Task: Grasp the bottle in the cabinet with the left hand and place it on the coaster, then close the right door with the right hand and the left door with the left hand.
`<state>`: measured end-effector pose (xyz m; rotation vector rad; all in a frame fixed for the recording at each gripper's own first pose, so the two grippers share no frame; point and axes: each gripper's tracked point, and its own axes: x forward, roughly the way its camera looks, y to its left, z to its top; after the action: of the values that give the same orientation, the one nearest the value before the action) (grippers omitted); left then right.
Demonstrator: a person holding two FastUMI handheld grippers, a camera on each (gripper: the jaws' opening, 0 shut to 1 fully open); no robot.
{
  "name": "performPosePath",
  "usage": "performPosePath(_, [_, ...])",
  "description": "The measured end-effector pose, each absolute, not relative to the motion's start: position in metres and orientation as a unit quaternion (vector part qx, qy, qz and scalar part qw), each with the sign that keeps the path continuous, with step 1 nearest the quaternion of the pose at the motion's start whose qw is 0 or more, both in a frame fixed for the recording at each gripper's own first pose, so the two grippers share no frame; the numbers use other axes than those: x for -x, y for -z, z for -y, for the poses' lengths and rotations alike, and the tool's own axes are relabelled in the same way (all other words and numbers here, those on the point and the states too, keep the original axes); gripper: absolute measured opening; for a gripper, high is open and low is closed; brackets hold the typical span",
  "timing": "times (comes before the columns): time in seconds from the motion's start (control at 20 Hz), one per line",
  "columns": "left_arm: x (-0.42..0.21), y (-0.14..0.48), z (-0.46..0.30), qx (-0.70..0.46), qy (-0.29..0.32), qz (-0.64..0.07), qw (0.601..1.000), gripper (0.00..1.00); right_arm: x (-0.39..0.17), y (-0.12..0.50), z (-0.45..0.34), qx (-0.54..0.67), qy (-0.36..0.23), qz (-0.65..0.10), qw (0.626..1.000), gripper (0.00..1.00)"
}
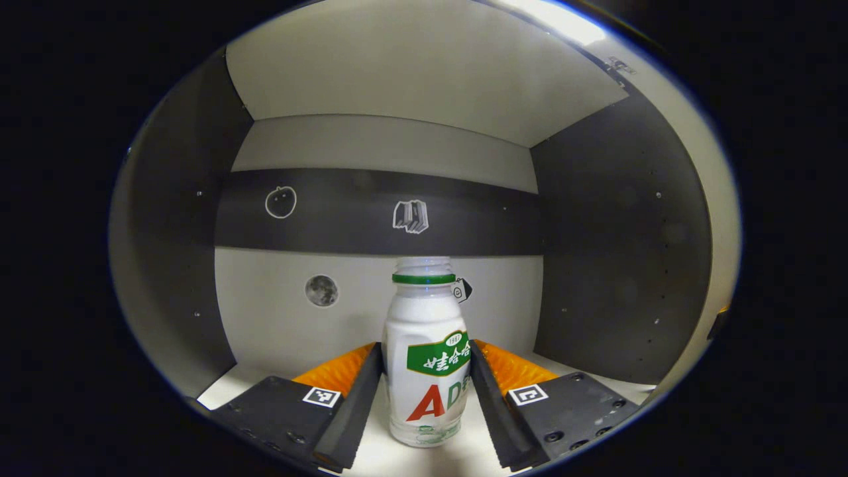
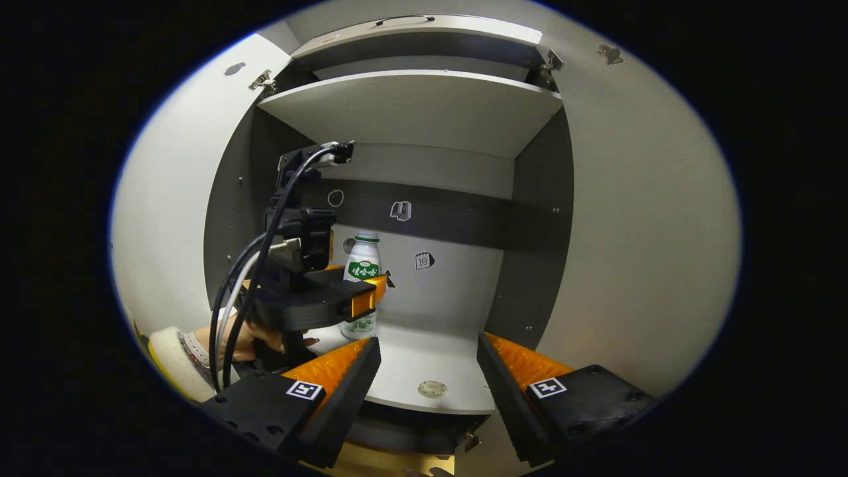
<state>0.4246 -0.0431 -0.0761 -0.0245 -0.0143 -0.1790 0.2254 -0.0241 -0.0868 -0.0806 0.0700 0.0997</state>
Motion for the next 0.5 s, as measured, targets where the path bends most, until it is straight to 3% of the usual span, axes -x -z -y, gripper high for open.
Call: performPosePath(0.5, [-0.329,0.023,0.031,0.063,0.088,0.02,0.994,0.78,-0.159,0.035,0.01,0.042,-0.068,0.021,0.997,0.96])
